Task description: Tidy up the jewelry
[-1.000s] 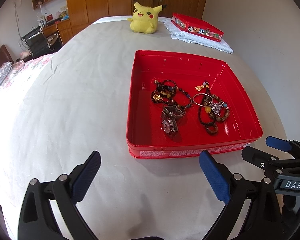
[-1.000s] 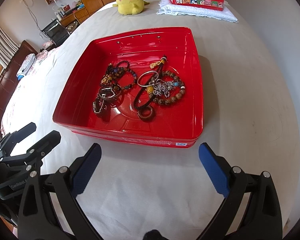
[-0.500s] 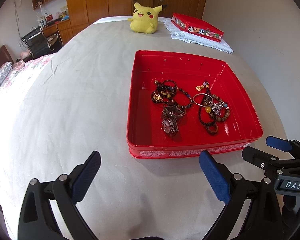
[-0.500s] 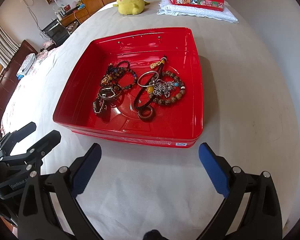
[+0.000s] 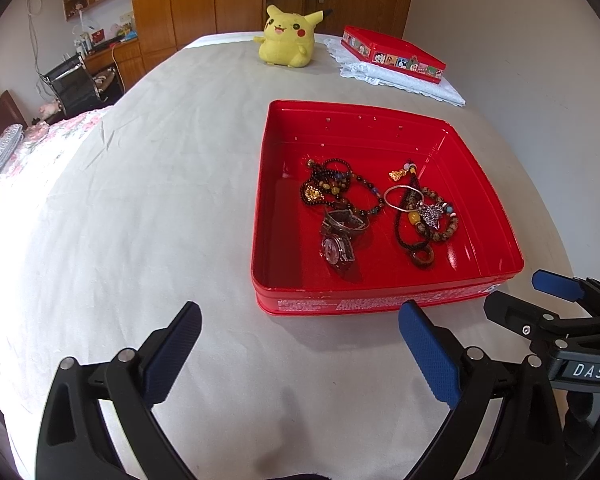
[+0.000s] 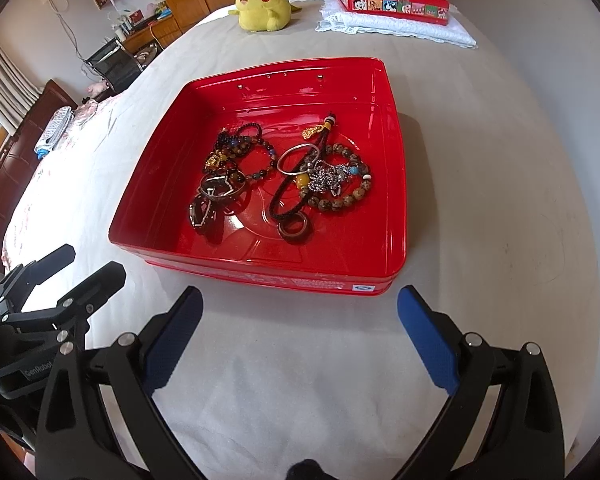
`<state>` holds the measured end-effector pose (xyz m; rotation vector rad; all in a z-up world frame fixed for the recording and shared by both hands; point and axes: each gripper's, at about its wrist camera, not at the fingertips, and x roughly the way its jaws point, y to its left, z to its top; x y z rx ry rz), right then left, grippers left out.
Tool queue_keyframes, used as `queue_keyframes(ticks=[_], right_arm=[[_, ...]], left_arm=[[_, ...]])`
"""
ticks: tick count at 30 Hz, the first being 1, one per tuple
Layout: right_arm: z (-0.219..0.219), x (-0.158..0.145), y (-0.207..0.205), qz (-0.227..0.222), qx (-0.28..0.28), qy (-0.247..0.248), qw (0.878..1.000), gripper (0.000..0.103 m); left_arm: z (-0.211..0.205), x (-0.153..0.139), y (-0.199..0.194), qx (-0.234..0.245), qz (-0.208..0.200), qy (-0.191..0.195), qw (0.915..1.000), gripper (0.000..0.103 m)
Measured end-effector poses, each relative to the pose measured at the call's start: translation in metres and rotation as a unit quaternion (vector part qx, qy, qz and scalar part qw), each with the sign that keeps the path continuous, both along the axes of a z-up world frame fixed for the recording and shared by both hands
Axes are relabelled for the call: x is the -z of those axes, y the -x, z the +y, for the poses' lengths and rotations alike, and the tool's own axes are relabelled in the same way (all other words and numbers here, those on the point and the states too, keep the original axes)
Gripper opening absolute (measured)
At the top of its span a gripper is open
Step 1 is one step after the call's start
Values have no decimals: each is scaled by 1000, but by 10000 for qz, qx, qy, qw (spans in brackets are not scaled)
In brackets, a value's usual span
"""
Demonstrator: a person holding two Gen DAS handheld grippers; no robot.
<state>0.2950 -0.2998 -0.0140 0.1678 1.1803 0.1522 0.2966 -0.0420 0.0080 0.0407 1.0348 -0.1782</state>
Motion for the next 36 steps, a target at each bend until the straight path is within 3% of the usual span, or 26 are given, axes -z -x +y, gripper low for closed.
queue_keyframes(ticks=[24, 28, 36], right_arm=[[0, -1, 0, -23, -32, 3, 10000, 97], [0, 0, 0, -9, -26, 6, 10000, 97], [0, 1, -1, -4, -15, 13, 10000, 97]], left_arm=[[0, -1, 1, -21, -47, -41, 10000, 99], [0, -4, 3, -41, -201, -56, 9998, 99], [-1, 0, 0, -14, -47, 17, 10000, 99]])
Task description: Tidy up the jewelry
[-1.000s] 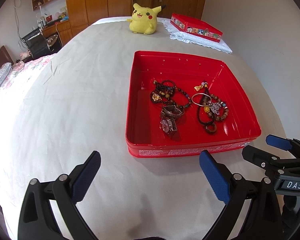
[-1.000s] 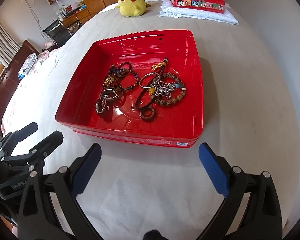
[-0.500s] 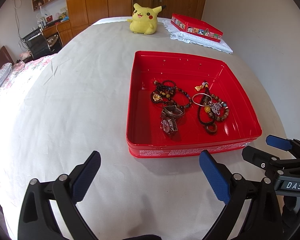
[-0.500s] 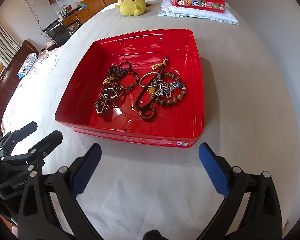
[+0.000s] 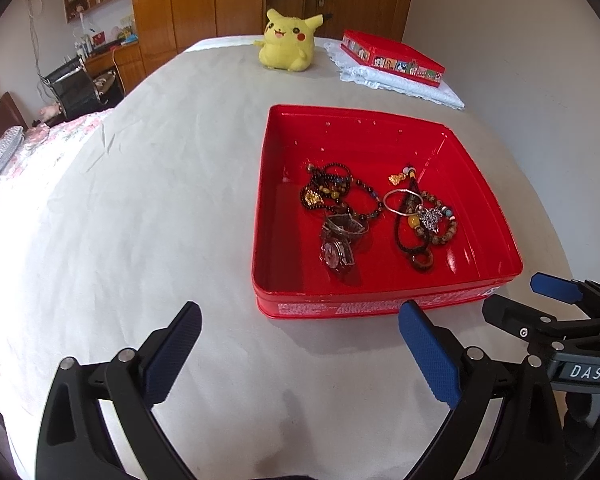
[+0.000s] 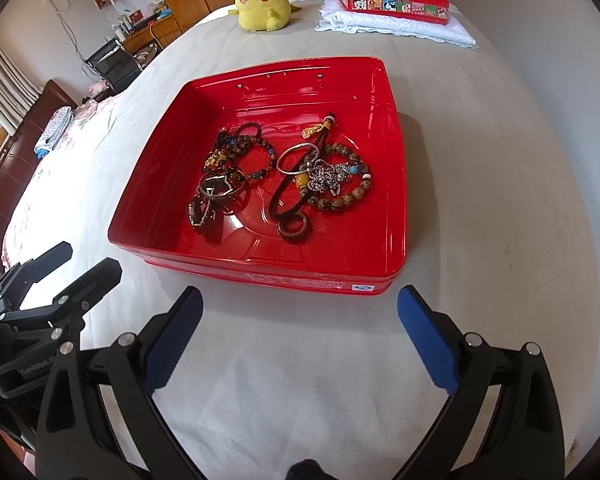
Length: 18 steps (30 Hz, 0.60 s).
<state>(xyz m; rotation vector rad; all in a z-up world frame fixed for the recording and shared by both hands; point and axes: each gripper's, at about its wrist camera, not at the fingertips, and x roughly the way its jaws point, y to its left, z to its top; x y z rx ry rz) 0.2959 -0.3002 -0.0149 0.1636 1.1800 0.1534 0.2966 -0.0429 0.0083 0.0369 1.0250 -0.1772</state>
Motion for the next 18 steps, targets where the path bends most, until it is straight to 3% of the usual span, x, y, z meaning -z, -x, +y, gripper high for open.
queue_keyframes(ticks=[18], right_arm=[[0, 1, 0, 0, -1, 11, 10000, 97]], left_arm=[[0, 0, 0, -36, 0, -18, 10000, 99]])
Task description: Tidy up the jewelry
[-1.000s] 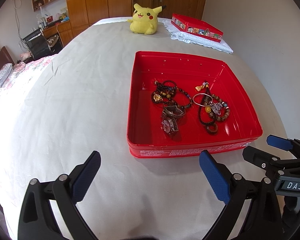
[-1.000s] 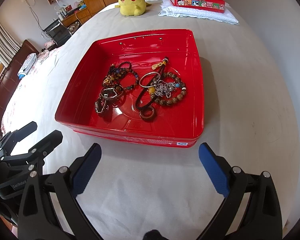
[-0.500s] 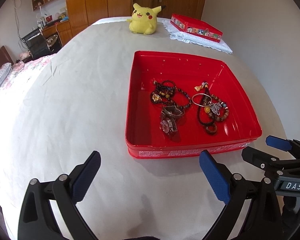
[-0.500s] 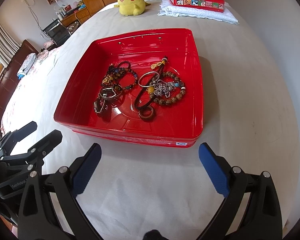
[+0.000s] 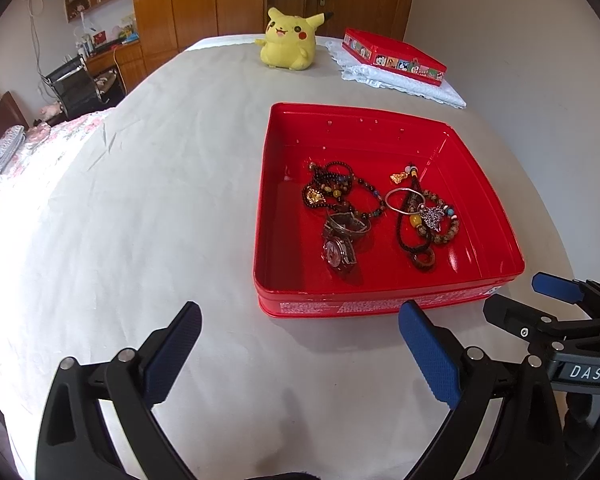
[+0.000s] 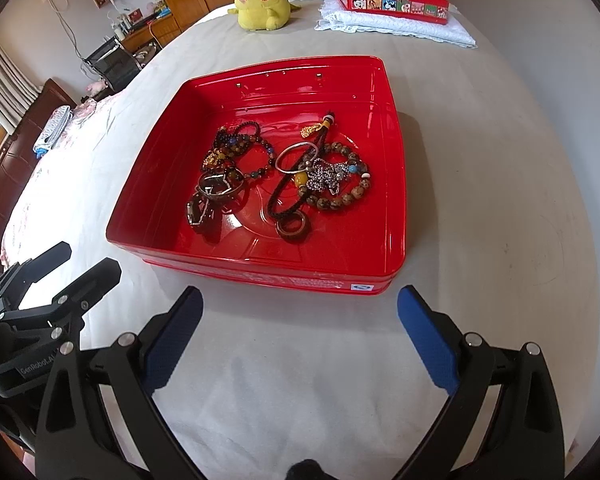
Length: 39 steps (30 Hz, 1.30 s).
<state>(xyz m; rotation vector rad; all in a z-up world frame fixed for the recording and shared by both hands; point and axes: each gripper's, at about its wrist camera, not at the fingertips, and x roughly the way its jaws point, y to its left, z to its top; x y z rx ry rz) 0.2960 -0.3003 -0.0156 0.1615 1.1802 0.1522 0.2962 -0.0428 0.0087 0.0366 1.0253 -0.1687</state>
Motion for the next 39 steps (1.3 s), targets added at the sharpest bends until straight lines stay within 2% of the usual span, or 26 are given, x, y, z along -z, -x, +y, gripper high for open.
queue_keyframes(ticks=[30, 37, 39], right_arm=[[1, 1, -1, 14, -33, 20, 10000, 97], [2, 2, -1, 16, -31, 24, 10000, 97], [2, 2, -1, 26, -39, 24, 10000, 97]], left_arm=[[0, 0, 0, -2, -4, -2, 10000, 99], [0, -4, 3, 8, -199, -32, 9998, 98], [2, -4, 1, 4, -151, 68, 9999, 98]])
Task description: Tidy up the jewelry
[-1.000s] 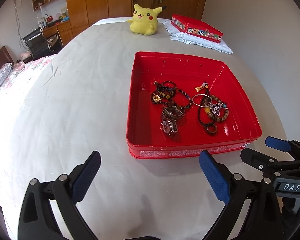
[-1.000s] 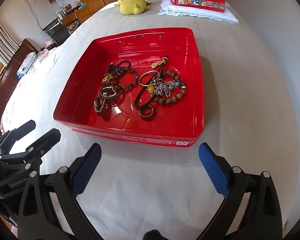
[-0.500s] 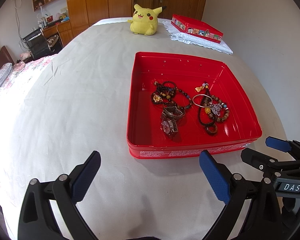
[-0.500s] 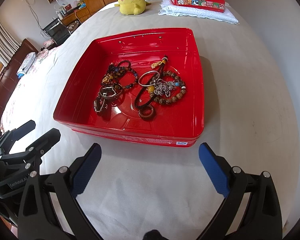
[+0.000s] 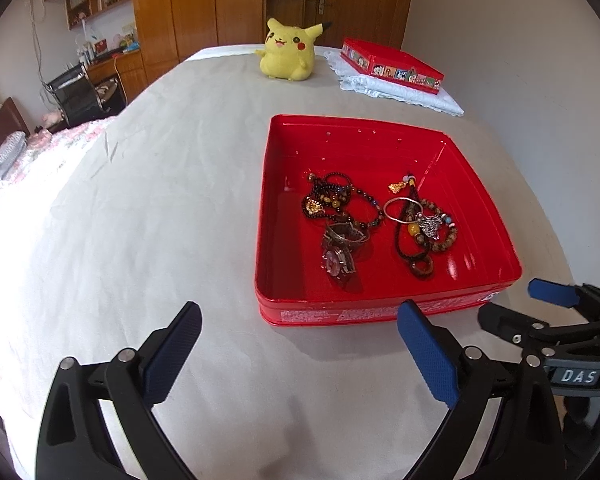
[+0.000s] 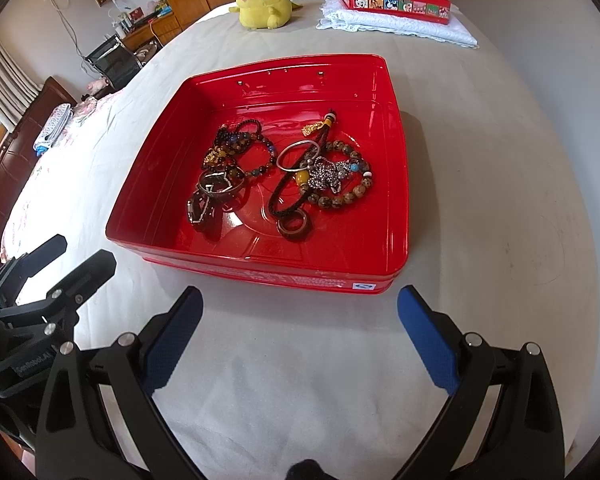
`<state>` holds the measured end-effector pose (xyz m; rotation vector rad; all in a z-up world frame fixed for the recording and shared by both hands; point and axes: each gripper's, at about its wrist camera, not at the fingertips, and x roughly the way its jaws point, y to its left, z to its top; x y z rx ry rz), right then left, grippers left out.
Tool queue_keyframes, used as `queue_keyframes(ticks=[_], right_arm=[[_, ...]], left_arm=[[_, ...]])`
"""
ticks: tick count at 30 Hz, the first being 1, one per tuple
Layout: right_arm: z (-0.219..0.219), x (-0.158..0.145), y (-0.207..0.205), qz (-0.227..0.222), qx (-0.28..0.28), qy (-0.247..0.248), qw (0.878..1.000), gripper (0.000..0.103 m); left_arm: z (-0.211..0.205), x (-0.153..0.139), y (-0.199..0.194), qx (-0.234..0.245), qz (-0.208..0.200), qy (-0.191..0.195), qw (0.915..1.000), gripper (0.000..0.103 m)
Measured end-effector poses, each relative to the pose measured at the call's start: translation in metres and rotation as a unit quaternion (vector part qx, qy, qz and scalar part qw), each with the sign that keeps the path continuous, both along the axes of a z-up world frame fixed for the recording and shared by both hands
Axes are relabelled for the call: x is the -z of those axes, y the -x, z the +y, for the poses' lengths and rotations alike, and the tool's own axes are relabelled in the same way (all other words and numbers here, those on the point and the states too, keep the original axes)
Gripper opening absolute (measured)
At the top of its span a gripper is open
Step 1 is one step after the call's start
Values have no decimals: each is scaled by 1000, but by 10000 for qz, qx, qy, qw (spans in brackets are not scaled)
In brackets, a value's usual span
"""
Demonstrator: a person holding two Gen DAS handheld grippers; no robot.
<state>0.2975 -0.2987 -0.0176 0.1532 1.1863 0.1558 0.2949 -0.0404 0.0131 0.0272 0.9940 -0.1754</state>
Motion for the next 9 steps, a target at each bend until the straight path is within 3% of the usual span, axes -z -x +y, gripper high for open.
queue_keyframes(ticks=[9], right_arm=[[-1, 0, 1, 2, 14, 11, 10000, 97]], left_arm=[[2, 5, -3, -108, 138, -36, 9998, 99]])
